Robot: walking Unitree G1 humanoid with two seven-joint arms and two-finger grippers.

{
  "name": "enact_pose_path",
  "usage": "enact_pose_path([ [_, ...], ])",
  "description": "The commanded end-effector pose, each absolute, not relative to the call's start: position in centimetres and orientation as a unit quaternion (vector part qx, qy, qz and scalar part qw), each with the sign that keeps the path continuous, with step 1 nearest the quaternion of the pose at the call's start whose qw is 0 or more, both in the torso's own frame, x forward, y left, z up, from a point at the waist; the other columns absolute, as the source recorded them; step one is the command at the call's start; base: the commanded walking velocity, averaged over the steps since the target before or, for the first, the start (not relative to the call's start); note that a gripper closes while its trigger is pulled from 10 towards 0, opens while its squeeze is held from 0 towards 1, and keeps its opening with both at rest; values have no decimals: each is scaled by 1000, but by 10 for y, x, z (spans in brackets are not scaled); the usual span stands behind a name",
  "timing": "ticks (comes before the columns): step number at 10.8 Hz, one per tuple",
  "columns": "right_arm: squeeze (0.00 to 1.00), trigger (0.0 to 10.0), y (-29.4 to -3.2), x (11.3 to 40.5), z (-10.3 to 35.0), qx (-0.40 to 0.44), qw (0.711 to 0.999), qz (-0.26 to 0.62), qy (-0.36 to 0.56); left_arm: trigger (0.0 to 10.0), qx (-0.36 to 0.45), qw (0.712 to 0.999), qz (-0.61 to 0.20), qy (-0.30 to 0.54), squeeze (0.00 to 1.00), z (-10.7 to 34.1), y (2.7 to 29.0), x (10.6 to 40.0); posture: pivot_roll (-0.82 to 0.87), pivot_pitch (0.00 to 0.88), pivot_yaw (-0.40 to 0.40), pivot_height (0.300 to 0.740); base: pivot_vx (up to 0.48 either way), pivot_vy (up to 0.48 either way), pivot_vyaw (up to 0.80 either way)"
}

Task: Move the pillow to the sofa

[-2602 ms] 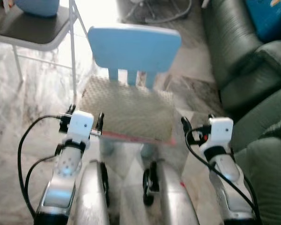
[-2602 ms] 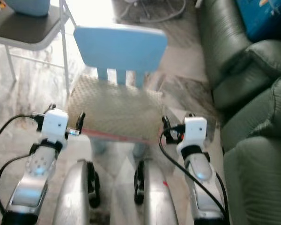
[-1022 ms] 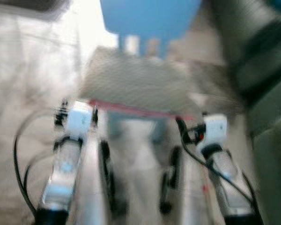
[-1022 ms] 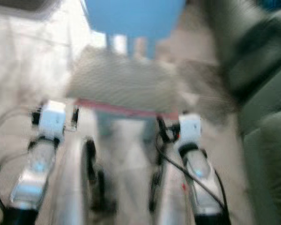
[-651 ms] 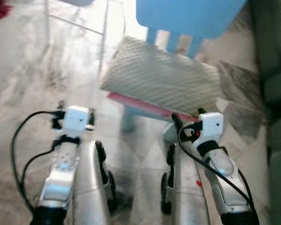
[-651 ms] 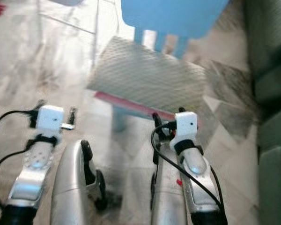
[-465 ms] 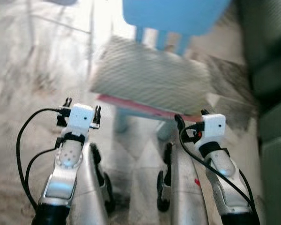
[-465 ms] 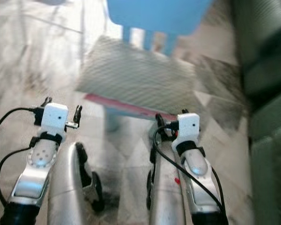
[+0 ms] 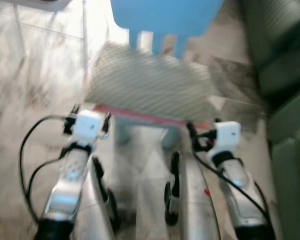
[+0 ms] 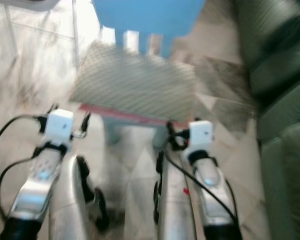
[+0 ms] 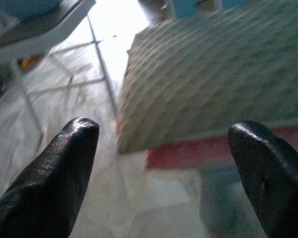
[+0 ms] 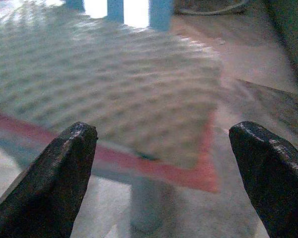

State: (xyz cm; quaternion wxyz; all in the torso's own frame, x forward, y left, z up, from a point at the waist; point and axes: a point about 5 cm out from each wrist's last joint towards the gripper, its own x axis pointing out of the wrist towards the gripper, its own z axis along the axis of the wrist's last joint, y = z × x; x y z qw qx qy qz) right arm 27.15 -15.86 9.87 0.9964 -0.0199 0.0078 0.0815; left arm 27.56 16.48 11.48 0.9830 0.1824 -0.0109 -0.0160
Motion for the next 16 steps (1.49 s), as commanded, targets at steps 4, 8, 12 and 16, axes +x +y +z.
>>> enact_pose_path([
  [4, 0, 10000, -166, 267, 93, -26, 997, 71, 20, 10000, 174, 984, -26, -10, 0, 114, 158, 274, -18, 316, -54, 540, 310, 0, 0],
  [8, 0, 10000, -163, 268, 93, -25, 996, 84, 18, 10000, 178, 984, -19, -10, 0, 114, 160, 273, -16, 324, -55, 540, 0, 0, 0],
  [12, 0, 10000, -155, 270, 97, -20, 994, 107, 13, 10000, 193, 981, 13, 10, 0, 111, 174, 271, -8, 356, -56, 495, 0, 0, 0],
  [16, 0, 10000, -145, 279, 102, -14, 992, 123, 7, 10000, 199, 980, 22, 6, 0, 117, 181, 277, -27, 406, -57, 490, 0, 0, 0],
])
